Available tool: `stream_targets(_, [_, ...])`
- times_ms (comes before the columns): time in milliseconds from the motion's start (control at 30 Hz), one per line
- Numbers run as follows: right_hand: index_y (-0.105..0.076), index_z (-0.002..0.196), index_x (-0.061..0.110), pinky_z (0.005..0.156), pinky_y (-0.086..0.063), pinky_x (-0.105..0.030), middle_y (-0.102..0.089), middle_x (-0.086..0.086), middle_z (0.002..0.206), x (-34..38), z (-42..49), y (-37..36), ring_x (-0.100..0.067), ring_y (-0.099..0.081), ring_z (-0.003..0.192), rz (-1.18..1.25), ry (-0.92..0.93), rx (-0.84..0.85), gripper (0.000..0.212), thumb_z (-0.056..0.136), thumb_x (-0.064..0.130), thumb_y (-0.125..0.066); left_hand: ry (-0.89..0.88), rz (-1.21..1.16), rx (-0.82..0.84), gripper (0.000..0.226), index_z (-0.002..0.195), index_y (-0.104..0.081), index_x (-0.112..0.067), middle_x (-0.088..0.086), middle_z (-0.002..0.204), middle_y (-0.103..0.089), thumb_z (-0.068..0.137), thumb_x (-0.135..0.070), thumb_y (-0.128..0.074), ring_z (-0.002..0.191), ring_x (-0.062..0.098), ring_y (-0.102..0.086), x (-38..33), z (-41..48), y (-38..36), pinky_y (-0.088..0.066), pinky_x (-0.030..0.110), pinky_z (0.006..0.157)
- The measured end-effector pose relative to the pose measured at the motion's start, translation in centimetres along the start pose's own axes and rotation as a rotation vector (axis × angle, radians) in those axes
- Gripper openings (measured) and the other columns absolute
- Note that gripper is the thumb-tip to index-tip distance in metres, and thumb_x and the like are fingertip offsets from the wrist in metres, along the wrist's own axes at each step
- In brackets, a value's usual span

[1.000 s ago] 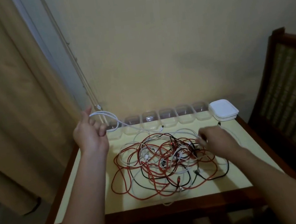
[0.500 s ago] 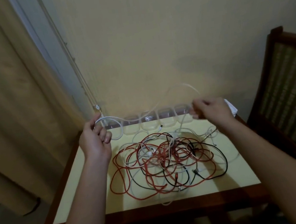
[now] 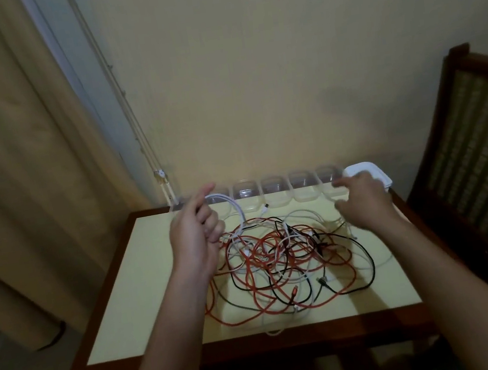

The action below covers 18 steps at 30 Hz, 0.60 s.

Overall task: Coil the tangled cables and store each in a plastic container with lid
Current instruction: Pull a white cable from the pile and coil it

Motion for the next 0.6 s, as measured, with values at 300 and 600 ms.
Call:
stream_targets(300, [-0.071, 0.115, 0.024, 0.086, -0.051, -0.019, -0.075, 0.010, 0.104, 6.7, -8.6, -2.9, -0.003, -0.068, 0.098, 0.871, 0.251, 0.347, 0.030, 0.102, 0.044, -0.053, 0.188, 0.042, 0.187, 0.025, 0.112, -0.069, -0.003, -0.007, 0.053, -0.021, 0.097, -0.015, -0.053, 0.037, 0.004, -0.017, 3.7, -2.7, -1.8, -0.010, 0.022, 0.038])
stream_targets(600, [-0.070, 0.085, 0.020, 0.054, -0.026, -0.028, -0.039, 0.012, 0.055, 6.8, -9.4, -2.8, -0.007, -0.033, 0.052, 0.885, 0.256, 0.180, 0.037, 0.105, 0.044, -0.048, 0.319, 0.029, 0.200, 0.034, 0.124, -0.062, 0.002, -0.003, 0.057, -0.024, 0.105, -0.020, -0.045, 0.039, 0.006, -0.020, 4.9, -3.6, -2.3, -0.022, 0.020, 0.040])
Point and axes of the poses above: each hand's wrist, its own z-axis towards the middle knuckle, its own y-axis out of the back of the hand, x = y × z, the point moved 3 cm from there along z, towards the middle knuckle
